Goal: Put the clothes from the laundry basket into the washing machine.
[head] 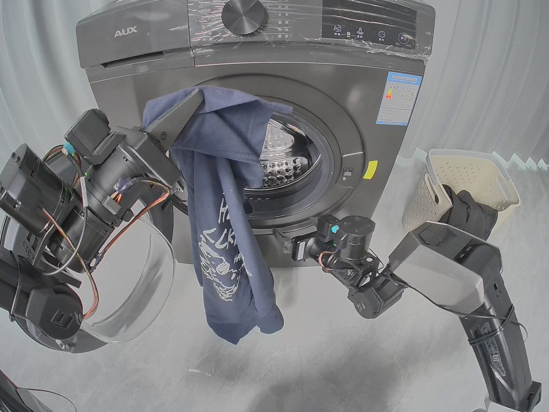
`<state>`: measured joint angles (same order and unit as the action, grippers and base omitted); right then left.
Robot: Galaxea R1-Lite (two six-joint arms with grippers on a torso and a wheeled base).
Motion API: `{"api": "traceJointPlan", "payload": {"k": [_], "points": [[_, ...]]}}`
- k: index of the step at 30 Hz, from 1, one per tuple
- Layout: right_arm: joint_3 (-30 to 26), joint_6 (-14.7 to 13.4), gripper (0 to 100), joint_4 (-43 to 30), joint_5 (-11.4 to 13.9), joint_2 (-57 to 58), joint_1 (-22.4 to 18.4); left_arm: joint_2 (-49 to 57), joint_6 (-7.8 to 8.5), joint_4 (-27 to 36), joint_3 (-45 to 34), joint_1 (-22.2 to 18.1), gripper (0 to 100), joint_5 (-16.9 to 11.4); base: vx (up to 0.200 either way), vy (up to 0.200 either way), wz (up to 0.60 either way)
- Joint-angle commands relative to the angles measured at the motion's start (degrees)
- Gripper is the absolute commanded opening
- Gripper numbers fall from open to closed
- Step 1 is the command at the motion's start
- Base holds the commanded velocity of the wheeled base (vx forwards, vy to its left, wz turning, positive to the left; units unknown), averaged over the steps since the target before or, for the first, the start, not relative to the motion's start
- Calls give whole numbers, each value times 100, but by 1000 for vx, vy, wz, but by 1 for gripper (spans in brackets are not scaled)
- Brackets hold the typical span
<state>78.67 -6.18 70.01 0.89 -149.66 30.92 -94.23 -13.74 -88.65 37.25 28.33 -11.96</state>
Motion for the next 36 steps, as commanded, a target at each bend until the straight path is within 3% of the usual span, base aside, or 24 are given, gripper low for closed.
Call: {"api": "traceJointPlan", "payload": {"k": [1, 5, 16, 31, 36], "points": [[870, 38, 100, -392, -194, -573, 407, 212, -199, -3, -8, 67, 0, -8, 0, 0, 0], [887, 29, 100, -348, -230, -581, 635, 283, -393, 6, 1, 32, 0, -8, 0, 0, 0], [-440, -6, 100, 320, -1, 139, 1338, -86, -375, 6, -16, -249, 0, 36, 0, 0, 0], [-1029, -50, 100, 470, 8, 315, 1496, -201, -384, 14, 124, -539, 0, 53, 0, 0, 0], [-1266, -41, 100, 558, 192, 350, 1628, -227, -384, 6, 142, -557, 0, 62, 0, 0, 0]]}}
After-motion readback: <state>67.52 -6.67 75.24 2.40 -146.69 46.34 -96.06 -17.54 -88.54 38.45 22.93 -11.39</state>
